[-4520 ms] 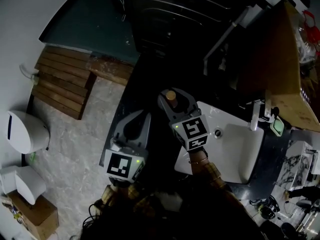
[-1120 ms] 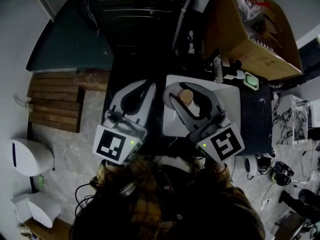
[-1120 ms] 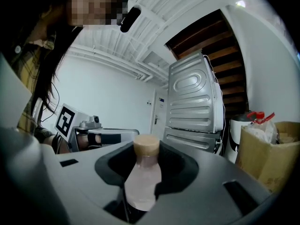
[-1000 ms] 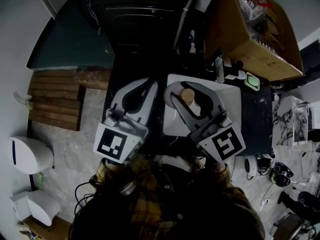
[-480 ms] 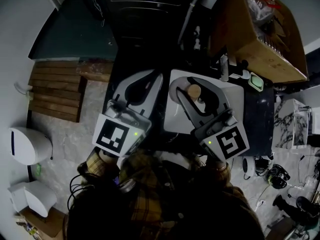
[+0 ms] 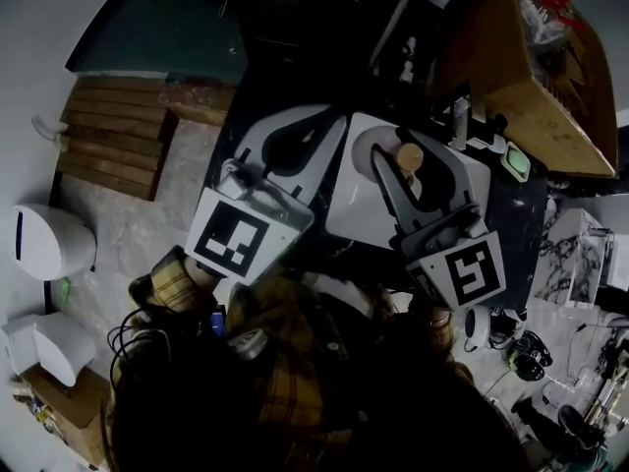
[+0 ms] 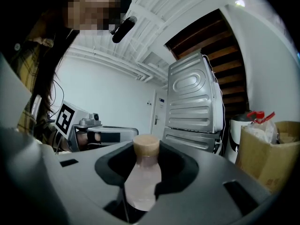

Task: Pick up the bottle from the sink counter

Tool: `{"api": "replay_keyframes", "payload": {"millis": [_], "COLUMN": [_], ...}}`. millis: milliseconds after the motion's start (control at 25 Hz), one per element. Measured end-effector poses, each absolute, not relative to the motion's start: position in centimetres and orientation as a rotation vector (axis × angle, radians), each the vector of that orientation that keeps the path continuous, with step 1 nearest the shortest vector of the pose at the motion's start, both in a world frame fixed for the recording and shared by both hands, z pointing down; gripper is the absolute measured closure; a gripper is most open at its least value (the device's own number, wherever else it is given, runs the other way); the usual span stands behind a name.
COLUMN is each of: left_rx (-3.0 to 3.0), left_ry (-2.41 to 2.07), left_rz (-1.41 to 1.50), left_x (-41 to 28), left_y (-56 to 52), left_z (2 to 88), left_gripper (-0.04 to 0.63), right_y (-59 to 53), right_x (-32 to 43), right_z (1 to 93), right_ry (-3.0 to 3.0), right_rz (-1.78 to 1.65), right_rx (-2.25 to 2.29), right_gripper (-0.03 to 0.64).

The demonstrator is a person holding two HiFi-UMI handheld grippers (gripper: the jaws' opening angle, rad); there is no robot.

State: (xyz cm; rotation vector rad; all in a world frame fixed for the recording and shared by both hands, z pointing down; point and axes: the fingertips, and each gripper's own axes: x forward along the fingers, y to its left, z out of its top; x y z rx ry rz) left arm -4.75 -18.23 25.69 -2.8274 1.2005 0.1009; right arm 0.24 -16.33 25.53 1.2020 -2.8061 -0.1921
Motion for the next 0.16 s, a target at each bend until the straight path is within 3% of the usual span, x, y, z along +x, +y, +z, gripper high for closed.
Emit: {"api": "replay_keyframes", "payload": {"millis": [160], "left_rx": [-2.824], "left_ry": [1.162], "left_rz": [0.101], "left_x": [-4.26], "left_y": [-18.76], "left_z": [25.58], "left_gripper": [0.572], "right_y": [-16.88], "right_x": [0.99], "right_z": [24.95], "right_ry": [-2.786], "right_rz": [-0.244], "right_rx": [1.236], "right_gripper": [0.477]}}
